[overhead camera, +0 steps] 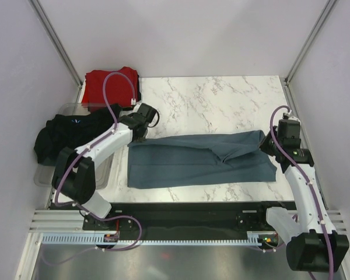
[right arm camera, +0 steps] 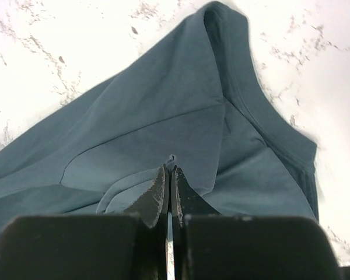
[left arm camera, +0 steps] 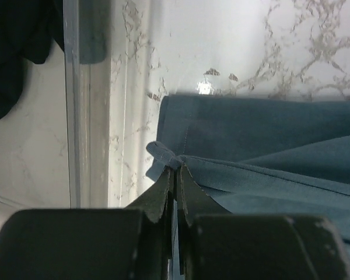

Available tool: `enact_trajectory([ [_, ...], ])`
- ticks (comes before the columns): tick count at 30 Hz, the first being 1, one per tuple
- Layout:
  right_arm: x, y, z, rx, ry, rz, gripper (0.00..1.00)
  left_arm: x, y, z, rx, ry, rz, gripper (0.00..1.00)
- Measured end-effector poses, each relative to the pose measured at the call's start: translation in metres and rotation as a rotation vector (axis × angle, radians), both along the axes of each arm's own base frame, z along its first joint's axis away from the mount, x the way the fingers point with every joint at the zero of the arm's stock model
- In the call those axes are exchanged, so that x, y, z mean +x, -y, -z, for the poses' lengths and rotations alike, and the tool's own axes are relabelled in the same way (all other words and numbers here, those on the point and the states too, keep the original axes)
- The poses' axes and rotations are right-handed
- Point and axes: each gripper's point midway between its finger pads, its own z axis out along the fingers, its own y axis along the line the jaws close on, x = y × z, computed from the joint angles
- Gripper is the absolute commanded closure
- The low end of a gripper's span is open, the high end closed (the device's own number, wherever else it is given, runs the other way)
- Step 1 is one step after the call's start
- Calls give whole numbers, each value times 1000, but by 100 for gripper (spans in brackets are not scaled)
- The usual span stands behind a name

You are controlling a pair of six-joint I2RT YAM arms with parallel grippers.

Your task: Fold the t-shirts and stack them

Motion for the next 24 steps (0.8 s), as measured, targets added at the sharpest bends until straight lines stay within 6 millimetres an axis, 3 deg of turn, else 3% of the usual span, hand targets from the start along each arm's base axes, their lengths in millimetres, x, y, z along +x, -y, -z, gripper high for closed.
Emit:
enact_trajectory([
  [2, -7, 2, 3, 0, -2, 22, 100, -11, 1, 0, -1, 10, 5, 90],
  [4, -15, 4, 6, 1, -10, 47, 100, -26, 0, 0, -2, 21, 9, 77],
  [5, -18, 5, 8, 1, -16, 57, 88, -33, -1, 0, -7, 29, 8, 71],
  [6, -21, 7, 10, 3, -21, 80, 68, -40, -2, 0, -14, 35, 10, 52],
  [8, -25, 12, 11, 5, -29, 131, 18, -55, -5, 1, -34, 50, 2, 43],
  [10, -28, 17, 10, -2, -30, 173, 8, -70, -11, 1, -55, 64, -8, 32],
  [13, -30, 21, 10, 2, -27, 221, 4, -84, -17, -10, -109, 119, -32, 27],
  [18, -25, 17, 12, 32, -32, 226, 5, -84, -16, -32, -181, 205, -52, 27],
  [21, -14, 4, 15, 92, -37, 175, 7, -76, -8, -28, -175, 178, -49, 28],
  [24, 0, -17, 27, 182, -74, 114, 8, -63, 9, -11, -180, 110, -28, 28],
])
